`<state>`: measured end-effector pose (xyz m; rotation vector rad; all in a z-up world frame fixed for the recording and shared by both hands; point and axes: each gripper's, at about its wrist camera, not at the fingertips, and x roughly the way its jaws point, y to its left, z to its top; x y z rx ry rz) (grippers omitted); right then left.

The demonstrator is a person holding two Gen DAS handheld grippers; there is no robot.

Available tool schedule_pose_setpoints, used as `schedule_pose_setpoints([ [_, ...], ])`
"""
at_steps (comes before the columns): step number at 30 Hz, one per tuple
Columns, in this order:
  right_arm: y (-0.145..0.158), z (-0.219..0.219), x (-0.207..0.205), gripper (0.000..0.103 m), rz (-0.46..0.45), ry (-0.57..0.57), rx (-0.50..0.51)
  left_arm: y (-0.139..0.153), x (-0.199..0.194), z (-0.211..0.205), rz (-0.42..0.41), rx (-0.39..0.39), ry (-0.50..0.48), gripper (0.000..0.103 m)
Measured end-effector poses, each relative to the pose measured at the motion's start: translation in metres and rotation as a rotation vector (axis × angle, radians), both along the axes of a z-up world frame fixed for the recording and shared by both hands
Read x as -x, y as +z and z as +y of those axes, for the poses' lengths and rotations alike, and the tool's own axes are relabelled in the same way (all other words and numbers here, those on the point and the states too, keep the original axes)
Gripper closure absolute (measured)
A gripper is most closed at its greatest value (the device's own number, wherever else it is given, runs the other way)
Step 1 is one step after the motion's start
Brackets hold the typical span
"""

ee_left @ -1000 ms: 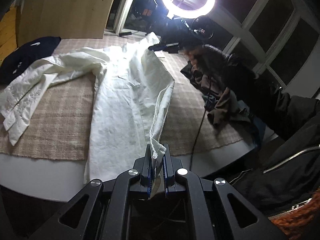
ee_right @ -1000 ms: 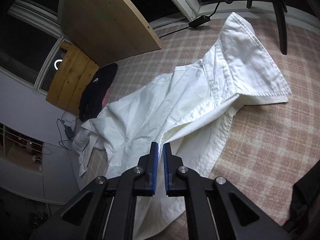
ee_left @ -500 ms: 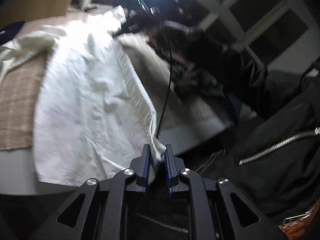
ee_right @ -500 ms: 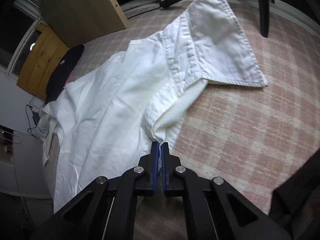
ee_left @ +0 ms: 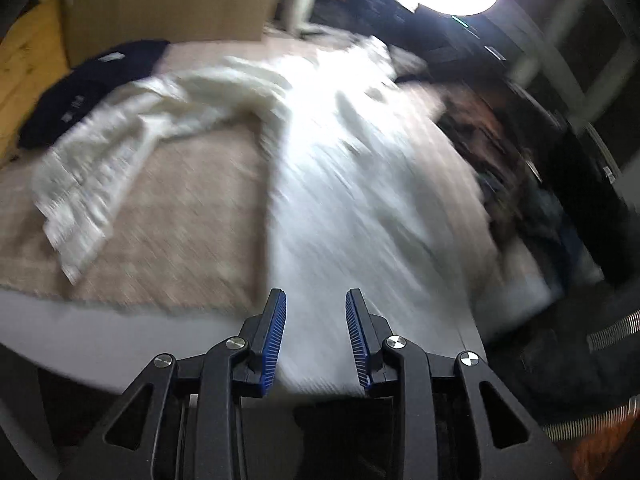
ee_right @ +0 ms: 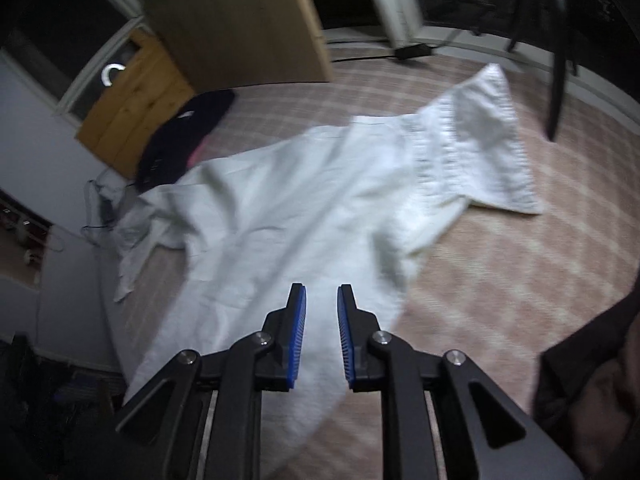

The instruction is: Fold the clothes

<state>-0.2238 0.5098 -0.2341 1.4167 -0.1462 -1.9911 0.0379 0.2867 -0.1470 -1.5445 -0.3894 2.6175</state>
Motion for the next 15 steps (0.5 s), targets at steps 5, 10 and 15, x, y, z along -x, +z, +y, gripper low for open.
schedule_pose_setpoints([
  [5,-0.023,-0.034,-0.052,0.086,-0.042,0.041,0.075,-0.001,0.079,-0.033,0.065,0.094,0.013,0.072],
  [10,-0.054,-0.055,-0.097,0.086,-0.062,0.02,0.046,-0.033,0.164,-0.048,-0.033,-0.017,-0.051,0.069],
  [15,-0.065,-0.067,-0.125,0.079,-0.04,-0.063,0.016,-0.063,0.211,-0.043,-0.063,0.043,-0.122,0.069],
])
